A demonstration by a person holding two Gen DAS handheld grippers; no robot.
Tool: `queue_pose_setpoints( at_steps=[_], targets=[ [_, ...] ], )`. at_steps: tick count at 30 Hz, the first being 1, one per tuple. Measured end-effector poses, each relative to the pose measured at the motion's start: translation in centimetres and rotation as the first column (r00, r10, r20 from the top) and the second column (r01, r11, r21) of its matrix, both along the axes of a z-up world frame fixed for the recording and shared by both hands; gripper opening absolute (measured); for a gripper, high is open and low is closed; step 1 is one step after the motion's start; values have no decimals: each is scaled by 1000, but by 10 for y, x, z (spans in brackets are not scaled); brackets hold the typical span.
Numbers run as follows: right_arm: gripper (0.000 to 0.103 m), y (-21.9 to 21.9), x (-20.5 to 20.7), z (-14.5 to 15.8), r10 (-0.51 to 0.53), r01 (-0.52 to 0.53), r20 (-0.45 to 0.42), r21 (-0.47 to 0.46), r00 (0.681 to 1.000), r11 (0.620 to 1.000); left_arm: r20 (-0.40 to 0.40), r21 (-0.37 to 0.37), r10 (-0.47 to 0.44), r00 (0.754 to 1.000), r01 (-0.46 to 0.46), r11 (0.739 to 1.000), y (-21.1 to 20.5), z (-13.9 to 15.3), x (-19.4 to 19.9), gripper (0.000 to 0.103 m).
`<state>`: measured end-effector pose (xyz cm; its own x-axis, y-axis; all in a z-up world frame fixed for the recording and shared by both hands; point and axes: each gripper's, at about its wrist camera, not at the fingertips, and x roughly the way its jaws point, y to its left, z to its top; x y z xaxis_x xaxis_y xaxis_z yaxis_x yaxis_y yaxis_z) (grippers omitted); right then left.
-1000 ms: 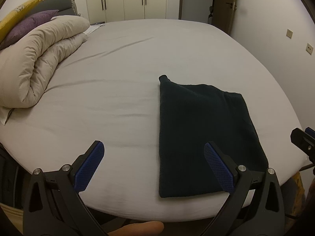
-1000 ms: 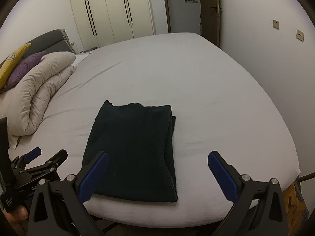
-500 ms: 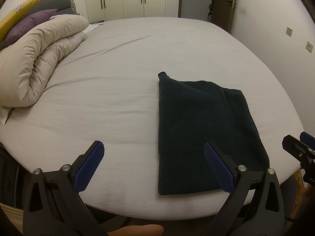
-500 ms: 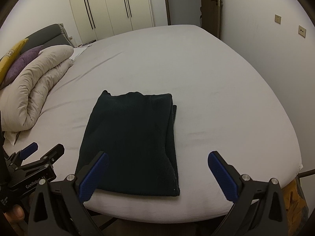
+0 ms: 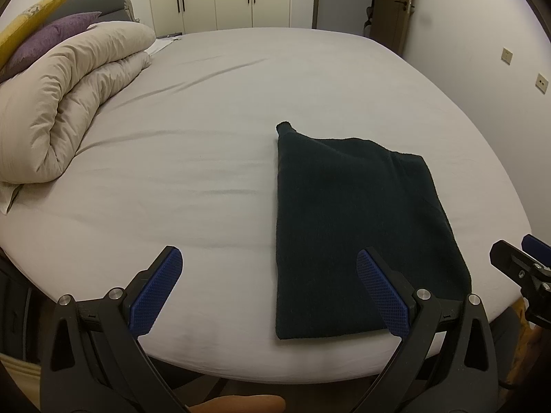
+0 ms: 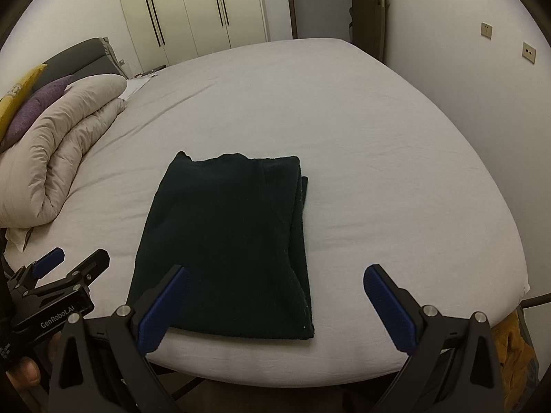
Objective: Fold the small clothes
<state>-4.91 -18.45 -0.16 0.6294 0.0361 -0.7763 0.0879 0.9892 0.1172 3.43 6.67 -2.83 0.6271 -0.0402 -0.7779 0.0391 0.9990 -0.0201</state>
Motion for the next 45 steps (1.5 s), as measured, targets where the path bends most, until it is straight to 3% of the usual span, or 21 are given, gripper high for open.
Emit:
queue_pose_setpoints(
  at_steps=[45],
  targets=[
    [103, 0, -3, -5, -4, 4, -11, 5, 1000, 1000, -12, -7, -7, 1000, 7, 1000, 5, -5, 1, 103]
  ],
)
